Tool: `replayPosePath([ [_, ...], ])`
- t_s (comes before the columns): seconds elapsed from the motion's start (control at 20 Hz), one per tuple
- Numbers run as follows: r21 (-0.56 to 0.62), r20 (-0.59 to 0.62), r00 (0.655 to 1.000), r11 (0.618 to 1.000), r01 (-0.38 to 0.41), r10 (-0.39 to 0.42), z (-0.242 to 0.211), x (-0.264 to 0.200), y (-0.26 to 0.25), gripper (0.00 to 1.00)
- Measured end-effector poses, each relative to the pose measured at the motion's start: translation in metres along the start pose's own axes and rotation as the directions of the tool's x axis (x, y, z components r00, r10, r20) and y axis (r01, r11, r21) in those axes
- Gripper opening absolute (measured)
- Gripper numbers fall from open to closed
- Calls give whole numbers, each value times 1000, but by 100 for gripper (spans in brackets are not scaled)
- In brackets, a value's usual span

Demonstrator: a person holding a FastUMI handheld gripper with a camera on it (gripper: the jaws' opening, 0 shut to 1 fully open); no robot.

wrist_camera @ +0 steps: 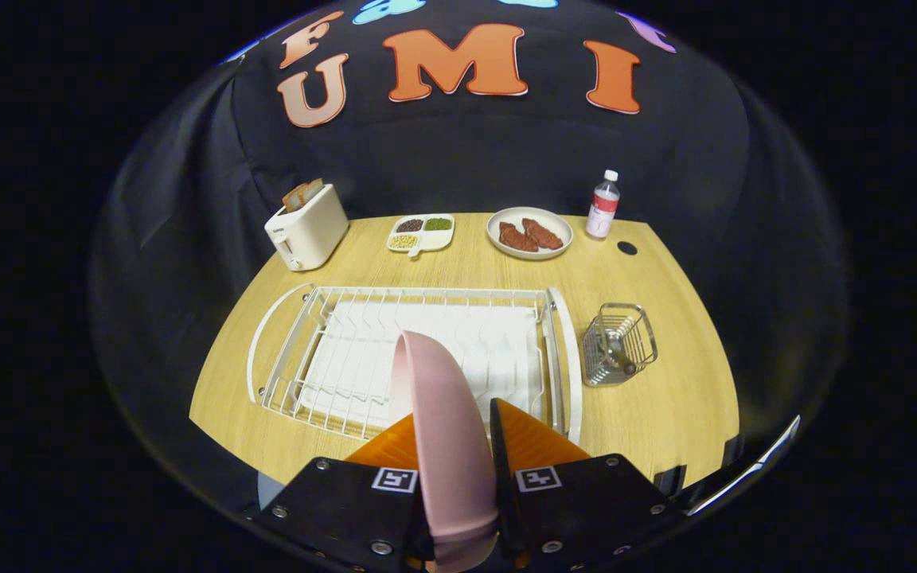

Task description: Take the plate from the dish rack, then take the spoon from the basket and place it into the plate.

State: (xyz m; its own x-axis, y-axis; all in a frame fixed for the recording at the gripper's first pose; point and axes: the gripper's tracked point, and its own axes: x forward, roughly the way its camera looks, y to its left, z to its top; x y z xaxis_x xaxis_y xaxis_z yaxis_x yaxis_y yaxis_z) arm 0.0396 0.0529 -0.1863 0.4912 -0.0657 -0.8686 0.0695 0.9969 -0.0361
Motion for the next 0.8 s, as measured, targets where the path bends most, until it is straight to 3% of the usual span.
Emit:
replayPosePath([
  [0.65,129,-16,986,978,-162,165,-83,-3,-16,30],
  [0.8,159,-30,985,974,-163,170,-105,6,-25,30],
])
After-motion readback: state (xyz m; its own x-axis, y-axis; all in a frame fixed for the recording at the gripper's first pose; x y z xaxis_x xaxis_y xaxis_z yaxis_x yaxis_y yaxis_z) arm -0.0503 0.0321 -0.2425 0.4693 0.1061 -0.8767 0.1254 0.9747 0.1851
